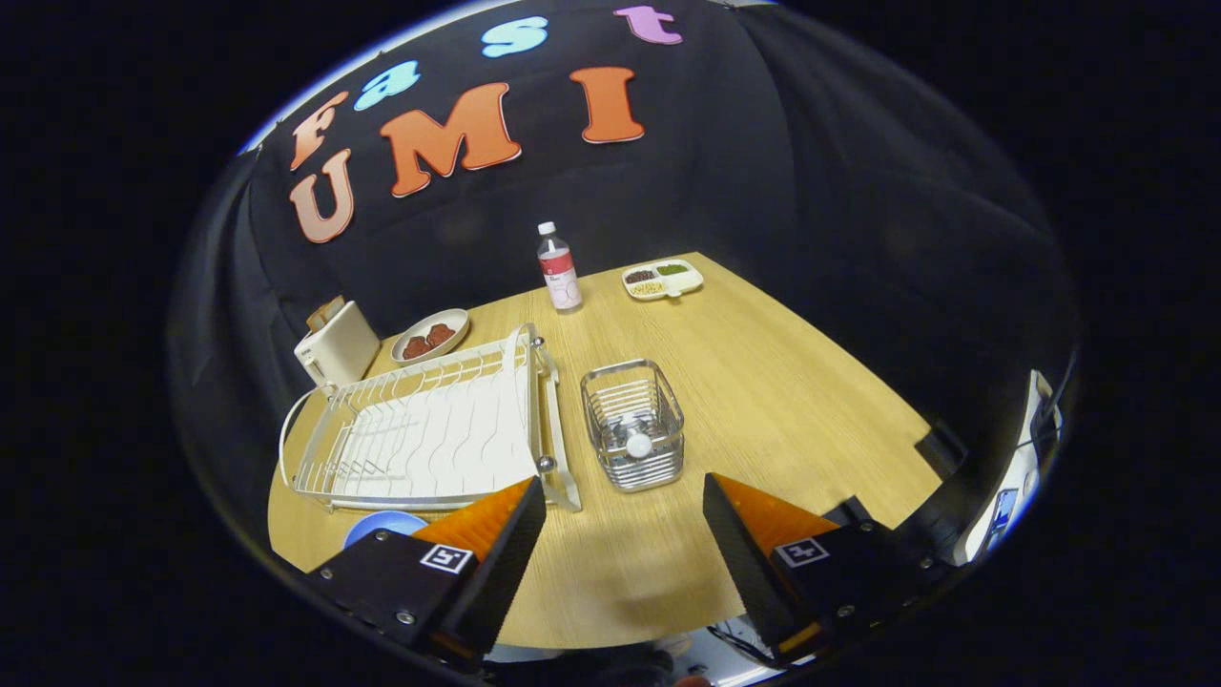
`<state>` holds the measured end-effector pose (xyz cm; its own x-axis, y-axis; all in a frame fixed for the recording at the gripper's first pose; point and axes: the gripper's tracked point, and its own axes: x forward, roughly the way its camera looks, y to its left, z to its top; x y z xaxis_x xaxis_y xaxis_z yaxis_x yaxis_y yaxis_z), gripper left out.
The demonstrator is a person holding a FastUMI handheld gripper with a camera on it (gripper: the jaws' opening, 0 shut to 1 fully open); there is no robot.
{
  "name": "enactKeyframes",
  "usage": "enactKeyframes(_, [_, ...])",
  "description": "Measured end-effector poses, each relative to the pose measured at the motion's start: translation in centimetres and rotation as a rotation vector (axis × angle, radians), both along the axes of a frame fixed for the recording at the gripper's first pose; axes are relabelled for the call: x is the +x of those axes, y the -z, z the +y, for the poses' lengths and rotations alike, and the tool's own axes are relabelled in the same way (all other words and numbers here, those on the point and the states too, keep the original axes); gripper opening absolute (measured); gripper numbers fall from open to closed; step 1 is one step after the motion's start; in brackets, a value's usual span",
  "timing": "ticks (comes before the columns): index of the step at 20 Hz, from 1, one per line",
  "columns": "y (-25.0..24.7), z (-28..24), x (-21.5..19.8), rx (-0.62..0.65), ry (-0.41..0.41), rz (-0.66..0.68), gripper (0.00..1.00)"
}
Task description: Take the plate from the dish rack, then take the spoon from the basket and place it into the plate.
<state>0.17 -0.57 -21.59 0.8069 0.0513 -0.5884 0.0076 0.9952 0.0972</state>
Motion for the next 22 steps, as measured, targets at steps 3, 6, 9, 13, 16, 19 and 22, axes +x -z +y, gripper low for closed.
enactKeyframes(3, [-0.9,-0.3,2.3,-0.052,-0.045,-0.094,0.97])
enactKeyframes(6, [-0.3,0.2,3.8,-0.058,-0.095,-0.12,0.86])
enactKeyframes(9, [1.5,0.0,4.4,-0.088,-0.13,-0.112,0.65])
enactKeyframes(13, [3.0,0.0,4.5,-0.1,-0.147,-0.106,0.29])
enactKeyframes(16, [3.0,0.2,4.6,-0.081,-0.161,-0.113,0.14])
enactKeyframes(19, [2.5,0.0,4.3,-0.059,-0.159,-0.108,0.09])
enactKeyframes(22, [0.9,-0.7,4.0,-0.053,-0.134,-0.128,0.09])
